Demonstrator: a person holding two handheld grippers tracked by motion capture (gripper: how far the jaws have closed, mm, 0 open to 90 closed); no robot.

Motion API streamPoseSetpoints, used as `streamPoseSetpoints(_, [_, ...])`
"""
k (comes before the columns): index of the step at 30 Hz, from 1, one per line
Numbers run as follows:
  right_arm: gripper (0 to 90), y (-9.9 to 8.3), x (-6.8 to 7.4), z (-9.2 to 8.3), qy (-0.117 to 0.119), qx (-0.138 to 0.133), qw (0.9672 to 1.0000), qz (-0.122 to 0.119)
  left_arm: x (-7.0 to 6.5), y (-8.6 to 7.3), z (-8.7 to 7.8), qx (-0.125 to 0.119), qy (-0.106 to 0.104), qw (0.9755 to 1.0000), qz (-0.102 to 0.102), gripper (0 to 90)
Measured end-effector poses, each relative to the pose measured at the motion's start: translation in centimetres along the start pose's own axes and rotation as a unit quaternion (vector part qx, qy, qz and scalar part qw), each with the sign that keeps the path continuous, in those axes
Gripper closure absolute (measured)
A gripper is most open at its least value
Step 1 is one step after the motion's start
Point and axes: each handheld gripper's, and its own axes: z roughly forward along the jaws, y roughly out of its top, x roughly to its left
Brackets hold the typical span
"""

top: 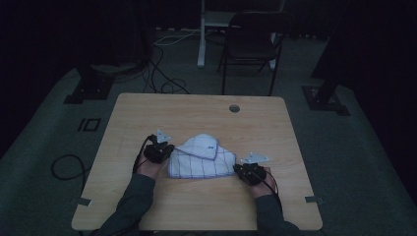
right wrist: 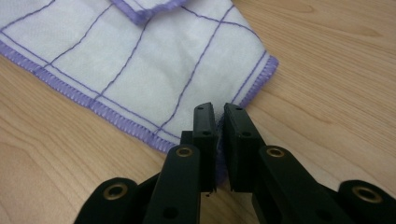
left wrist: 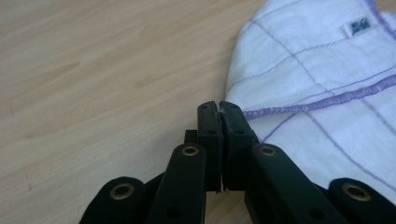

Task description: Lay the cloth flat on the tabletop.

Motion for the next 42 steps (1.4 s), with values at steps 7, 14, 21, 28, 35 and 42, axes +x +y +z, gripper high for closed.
streamPoseSetpoints(7, [84.5,-0.1,0.4,-0.3,-0.006,0.006,0.9999,-0.012,0.0,-1.6,0.5,0.018,0.017,0.9997,-0.008,81.5])
streamPoseSetpoints(14, [74.2,0.0,0.2,-0.7,-0.027,-0.005,0.9996,-0.004,-0.5,-0.9,-1.5,-0.016,0.004,0.9999,-0.004,71.4])
streamPoseSetpoints(21, [74.3,0.0,0.2,-1.0,-0.031,-0.016,0.9994,-0.002,-2.4,0.2,-1.0,-0.028,-0.025,0.9989,0.028,66.0])
streamPoseSetpoints(28, [77.6,0.0,0.1,-0.7,-0.031,-0.021,0.9993,-0.003,-4.3,1.2,-0.2,-0.035,-0.045,0.9972,0.048,64.0])
streamPoseSetpoints(35, [88.0,0.1,0.5,-0.2,-0.028,-0.013,0.9995,-0.011,-7.0,2.6,1.2,-0.032,-0.068,0.9934,0.087,63.4])
streamPoseSetpoints(42, [86.3,0.1,0.4,-0.1,-0.027,-0.013,0.9995,-0.010,-9.6,3.1,2.5,-0.030,-0.083,0.9898,0.112,60.4])
